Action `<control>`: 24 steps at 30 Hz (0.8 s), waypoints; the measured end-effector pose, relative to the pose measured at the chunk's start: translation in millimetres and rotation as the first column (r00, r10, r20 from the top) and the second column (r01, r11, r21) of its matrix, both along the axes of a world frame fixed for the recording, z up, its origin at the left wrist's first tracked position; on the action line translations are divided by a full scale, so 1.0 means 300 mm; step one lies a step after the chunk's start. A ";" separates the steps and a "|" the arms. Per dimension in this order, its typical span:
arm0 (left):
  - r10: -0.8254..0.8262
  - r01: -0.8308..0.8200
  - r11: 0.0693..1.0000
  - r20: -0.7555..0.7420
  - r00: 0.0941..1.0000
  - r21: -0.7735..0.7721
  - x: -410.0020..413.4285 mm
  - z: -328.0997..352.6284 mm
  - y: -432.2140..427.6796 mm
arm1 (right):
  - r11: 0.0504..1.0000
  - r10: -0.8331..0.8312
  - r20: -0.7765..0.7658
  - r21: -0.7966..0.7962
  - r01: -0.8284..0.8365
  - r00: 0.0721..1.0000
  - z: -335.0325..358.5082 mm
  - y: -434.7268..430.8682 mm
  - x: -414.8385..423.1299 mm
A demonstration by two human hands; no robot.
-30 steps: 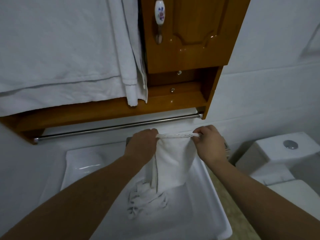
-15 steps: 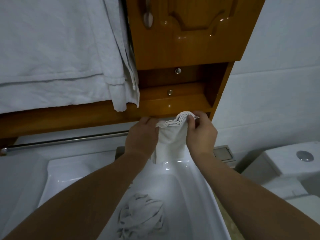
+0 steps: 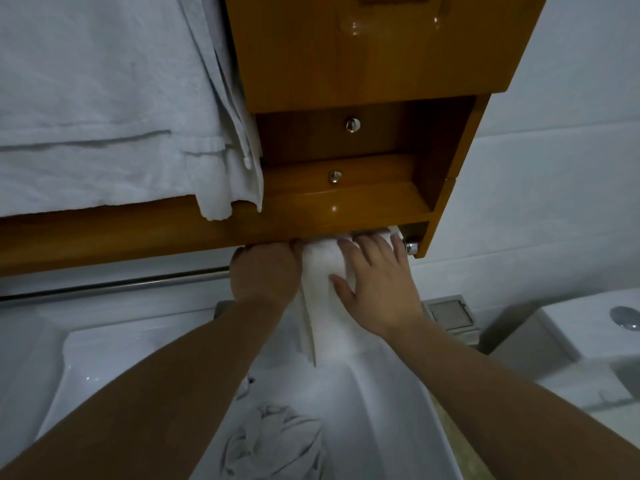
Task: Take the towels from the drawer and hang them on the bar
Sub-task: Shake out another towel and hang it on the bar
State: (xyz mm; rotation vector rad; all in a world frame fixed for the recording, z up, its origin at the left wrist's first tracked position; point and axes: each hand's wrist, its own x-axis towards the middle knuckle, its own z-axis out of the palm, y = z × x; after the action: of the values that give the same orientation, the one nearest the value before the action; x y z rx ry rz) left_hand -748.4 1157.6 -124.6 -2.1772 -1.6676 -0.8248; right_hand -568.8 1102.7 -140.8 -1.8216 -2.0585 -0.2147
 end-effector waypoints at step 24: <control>0.064 -0.002 0.972 -0.258 0.964 0.237 -0.189 -0.105 0.061 | 0.975 0.047 0.159 0.208 -0.080 0.986 0.009 0.077 -0.084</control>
State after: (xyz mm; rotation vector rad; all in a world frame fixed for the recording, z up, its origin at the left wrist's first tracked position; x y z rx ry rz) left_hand -805.1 1175.9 -156.0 -1.9918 -1.3967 -0.6508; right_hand -593.9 1125.9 -138.1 -1.6524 -2.0995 -0.5519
